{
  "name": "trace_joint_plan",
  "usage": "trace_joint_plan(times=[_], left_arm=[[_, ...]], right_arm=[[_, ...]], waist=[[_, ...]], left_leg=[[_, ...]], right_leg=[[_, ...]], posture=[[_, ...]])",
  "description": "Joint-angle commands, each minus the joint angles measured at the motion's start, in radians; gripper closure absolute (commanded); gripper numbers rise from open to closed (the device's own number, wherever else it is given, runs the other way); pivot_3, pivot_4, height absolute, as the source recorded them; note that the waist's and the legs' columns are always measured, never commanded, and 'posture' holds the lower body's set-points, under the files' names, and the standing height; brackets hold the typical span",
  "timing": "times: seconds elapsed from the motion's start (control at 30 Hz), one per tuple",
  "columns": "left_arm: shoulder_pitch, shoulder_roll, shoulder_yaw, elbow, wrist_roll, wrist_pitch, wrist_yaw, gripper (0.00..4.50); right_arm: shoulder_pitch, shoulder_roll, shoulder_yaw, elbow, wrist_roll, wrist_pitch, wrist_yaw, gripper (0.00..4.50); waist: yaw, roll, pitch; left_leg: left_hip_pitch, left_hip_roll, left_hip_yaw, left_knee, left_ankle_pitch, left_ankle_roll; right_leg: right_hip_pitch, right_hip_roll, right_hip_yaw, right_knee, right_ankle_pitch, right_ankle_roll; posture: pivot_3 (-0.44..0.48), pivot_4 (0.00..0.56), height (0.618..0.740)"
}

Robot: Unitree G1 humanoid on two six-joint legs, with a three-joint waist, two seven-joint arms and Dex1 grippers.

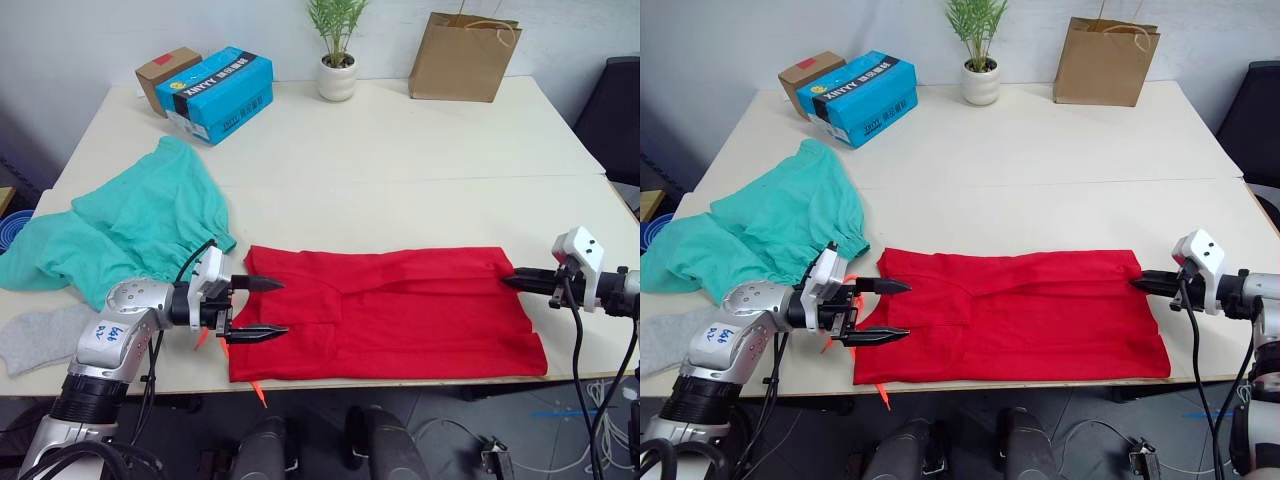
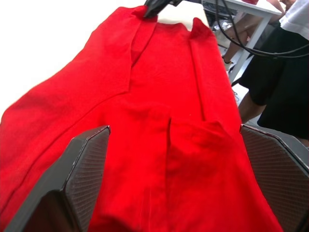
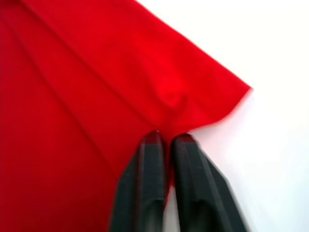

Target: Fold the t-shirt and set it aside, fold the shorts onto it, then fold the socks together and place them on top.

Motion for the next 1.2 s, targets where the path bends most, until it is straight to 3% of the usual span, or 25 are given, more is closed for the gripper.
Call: trace_joint_plan(times=[0.03,0.1,0.17,0.3,0.47,0.6,0.7,0.9,1.2], left_arm=[[-0.001,-0.005,0.042,-0.027,-0.027,0.000,0.018,0.00],[-0.008,-0.021,0.082,-0.037,-0.068,0.035,0.058,0.00],[-0.025,-0.042,0.113,-0.042,-0.095,0.058,0.095,0.00],[-0.065,-0.087,0.111,-0.036,-0.068,0.070,0.186,0.89],[-0.113,-0.162,0.053,0.015,0.032,0.035,0.312,2.43],[-0.143,-0.234,-0.003,0.081,0.127,0.002,0.404,3.67],[-0.151,-0.267,-0.022,0.113,0.173,-0.010,0.457,4.46],[-0.129,-0.321,0.027,0.160,0.225,0.046,0.652,4.46],[-0.094,-0.304,0.039,0.238,0.266,0.006,0.683,4.46]], right_arm=[[0.044,-0.074,-0.068,-0.114,0.052,0.061,0.005,2.50],[0.064,-0.098,-0.112,-0.177,0.095,0.134,0.000,1.86],[0.090,-0.100,-0.159,-0.279,0.164,0.237,-0.009,1.86],[0.168,-0.036,-0.203,-0.512,0.245,0.322,-0.084,2.83],[0.211,0.191,-0.173,-0.725,0.241,0.264,-0.309,4.48],[0.255,0.377,-0.075,-0.780,0.143,0.179,-0.478,4.50],[0.283,0.448,-0.029,-0.770,0.074,0.108,-0.566,4.50],[0.353,0.453,-0.056,-0.635,-0.035,-0.080,-0.709,4.50],[0.332,0.325,-0.222,-0.267,0.016,-0.294,-0.737,4.50]], waist=[[0.000,0.000,0.000],[0.000,0.000,0.000],[0.000,0.000,0.000],[-0.001,0.000,0.000],[0.001,-0.001,-0.001],[0.002,-0.001,-0.001],[0.005,-0.001,-0.001],[0.007,-0.001,-0.001],[0.000,-0.003,-0.003]], left_leg=[[0.000,0.000,0.000,0.000,0.000,0.000],[0.000,0.000,0.000,0.000,0.000,0.000],[0.000,0.000,-0.001,0.000,0.000,0.000],[0.000,0.001,-0.002,0.000,0.000,0.000],[0.000,0.000,-0.002,-0.001,0.000,0.000],[0.000,0.000,-0.001,-0.001,0.000,-0.001],[-0.001,-0.001,-0.001,-0.002,0.000,0.000],[-0.001,-0.002,-0.001,-0.001,0.000,0.000],[0.004,-0.001,-0.001,-0.002,0.000,0.000]], right_leg=[[0.000,0.000,0.000,0.000,0.000,0.000],[0.000,-0.001,0.000,0.000,0.000,0.000],[0.000,-0.001,0.000,0.000,0.000,0.000],[0.001,0.000,-0.001,0.000,0.000,0.000],[0.001,0.000,-0.001,0.000,0.000,0.000],[0.001,0.000,-0.001,0.000,0.000,0.000],[0.000,0.000,-0.001,0.000,0.000,0.000],[0.000,0.000,-0.001,0.000,0.000,0.000],[0.005,0.000,-0.001,0.000,0.000,0.000]], posture=[[0.000,0.150,0.740],[0.000,0.150,0.740],[0.000,0.150,0.740],[0.000,0.150,0.740],[0.000,0.150,0.740],[0.000,0.150,0.740],[0.000,0.150,0.740],[0.000,0.150,0.740],[0.000,0.150,0.740]])
